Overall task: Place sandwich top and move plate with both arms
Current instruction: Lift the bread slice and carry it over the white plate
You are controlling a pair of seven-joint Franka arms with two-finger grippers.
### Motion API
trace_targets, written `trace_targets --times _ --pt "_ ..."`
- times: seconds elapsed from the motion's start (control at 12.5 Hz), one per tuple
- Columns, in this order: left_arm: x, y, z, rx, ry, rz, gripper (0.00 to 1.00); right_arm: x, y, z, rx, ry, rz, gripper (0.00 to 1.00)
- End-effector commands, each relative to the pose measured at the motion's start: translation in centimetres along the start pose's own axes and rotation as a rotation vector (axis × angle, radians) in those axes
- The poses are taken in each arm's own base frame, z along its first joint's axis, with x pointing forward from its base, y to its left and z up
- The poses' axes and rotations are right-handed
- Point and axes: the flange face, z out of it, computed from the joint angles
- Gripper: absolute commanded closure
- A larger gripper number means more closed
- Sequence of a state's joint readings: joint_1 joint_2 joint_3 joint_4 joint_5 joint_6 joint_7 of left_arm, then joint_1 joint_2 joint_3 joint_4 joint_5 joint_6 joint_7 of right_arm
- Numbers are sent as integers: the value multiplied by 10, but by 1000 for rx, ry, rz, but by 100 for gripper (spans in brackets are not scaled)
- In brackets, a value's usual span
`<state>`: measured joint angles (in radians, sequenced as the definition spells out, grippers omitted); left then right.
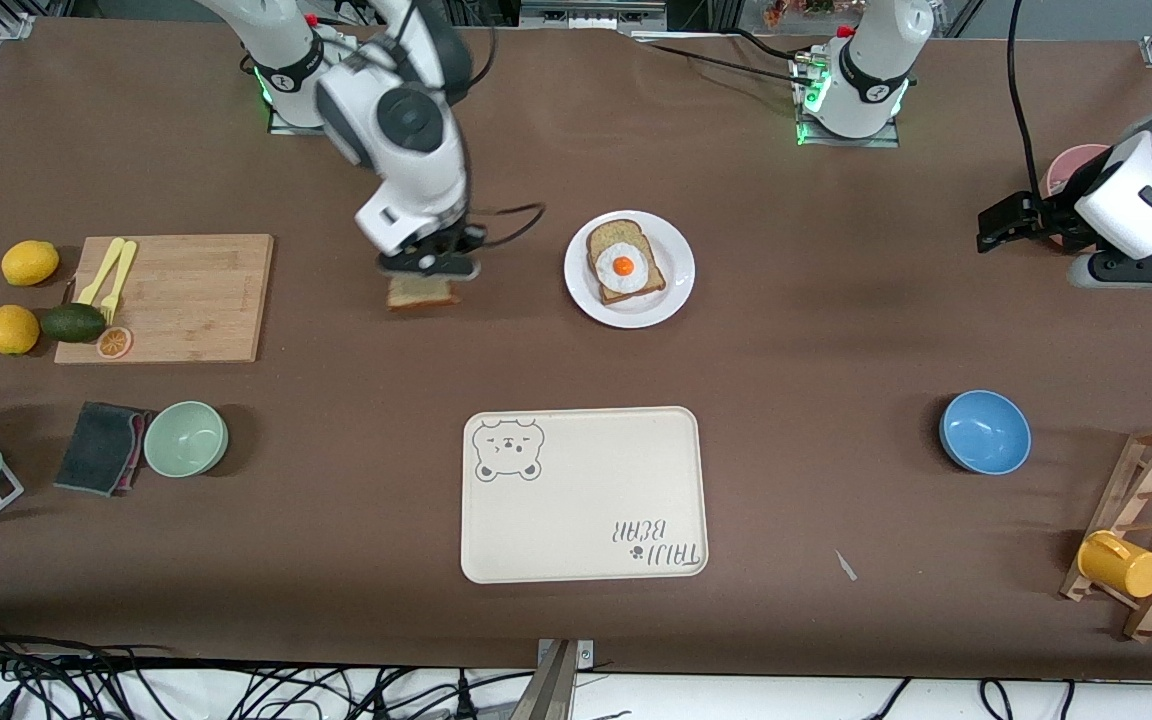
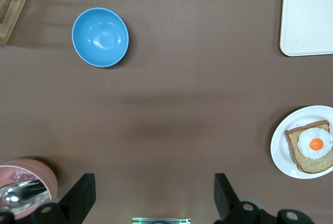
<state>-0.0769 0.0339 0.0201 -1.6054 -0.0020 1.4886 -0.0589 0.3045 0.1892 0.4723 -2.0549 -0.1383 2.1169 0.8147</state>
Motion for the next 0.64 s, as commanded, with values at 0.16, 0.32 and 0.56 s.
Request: trace_targets --times 0.16,0.32,0.56 --pt "0 -1 -4 -20 -5 6 0 -21 -138 -16 115 -6 -114 100" --pt "0 -1 -4 -20 -5 6 0 -44 -184 12 47 67 -238 100" --pt "0 -1 -4 -20 -8 6 0 -65 -217 39 32 65 -280 100"
